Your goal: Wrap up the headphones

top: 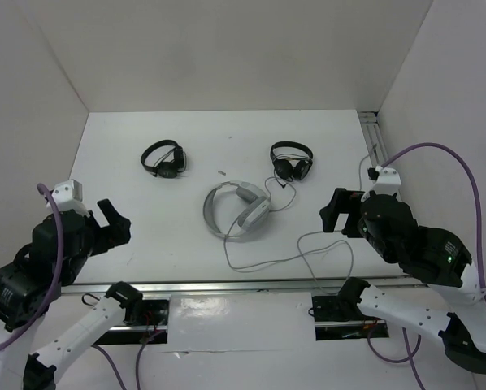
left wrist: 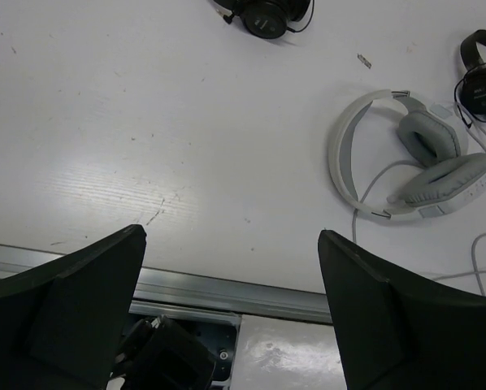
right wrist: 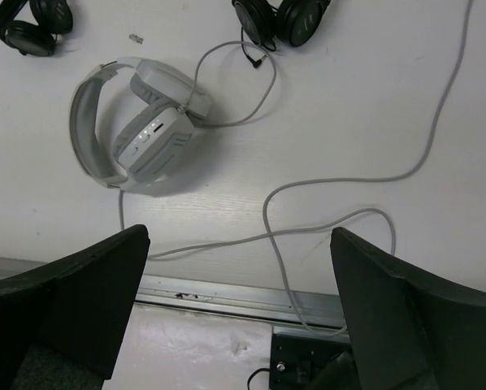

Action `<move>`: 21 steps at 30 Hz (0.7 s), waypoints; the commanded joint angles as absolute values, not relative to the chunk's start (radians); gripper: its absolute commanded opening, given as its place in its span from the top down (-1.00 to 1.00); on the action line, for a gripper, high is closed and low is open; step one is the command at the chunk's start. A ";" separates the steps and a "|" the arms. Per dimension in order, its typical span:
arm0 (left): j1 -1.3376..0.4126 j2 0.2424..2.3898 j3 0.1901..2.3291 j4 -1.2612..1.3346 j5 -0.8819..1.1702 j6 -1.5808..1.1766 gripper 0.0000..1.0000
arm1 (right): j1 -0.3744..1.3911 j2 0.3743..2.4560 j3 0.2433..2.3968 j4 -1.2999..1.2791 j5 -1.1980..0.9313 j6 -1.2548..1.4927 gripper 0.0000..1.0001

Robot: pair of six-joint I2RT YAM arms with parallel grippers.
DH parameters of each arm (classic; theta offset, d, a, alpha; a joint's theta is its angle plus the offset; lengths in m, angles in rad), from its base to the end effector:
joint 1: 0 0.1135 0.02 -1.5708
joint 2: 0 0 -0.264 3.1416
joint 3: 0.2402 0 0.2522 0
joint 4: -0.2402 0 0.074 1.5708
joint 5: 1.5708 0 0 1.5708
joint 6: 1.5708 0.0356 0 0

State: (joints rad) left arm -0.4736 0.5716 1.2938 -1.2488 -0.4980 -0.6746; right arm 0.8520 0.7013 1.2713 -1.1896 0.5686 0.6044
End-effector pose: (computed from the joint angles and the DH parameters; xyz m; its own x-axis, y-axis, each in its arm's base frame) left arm 0.0372 0.0000 0.4104 -0.3700 -0.4269 -0.8251 -0.2534 0.9009 -0.3525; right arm 0.0650 0.0452 0.4061 -0.5110 0.1432 -0.8476 -0.0670 0.9764 0.2053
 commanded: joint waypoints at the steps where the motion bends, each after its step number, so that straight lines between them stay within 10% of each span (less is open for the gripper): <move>1: -0.469 0.535 1.266 -1.157 -0.438 -0.618 -1.00 | 0.850 0.693 1.264 -1.140 0.581 0.600 -1.00; 21: -0.479 1.030 0.933 -0.428 -0.010 -0.689 -1.00 | 0.850 0.712 1.178 -0.983 0.341 0.534 -1.00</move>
State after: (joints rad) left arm -0.4747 0.9546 0.9386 -0.6167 -0.0231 -0.6865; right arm 0.8524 0.7097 1.1790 -1.0698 0.4122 0.5587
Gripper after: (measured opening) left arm 1.000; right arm 0.999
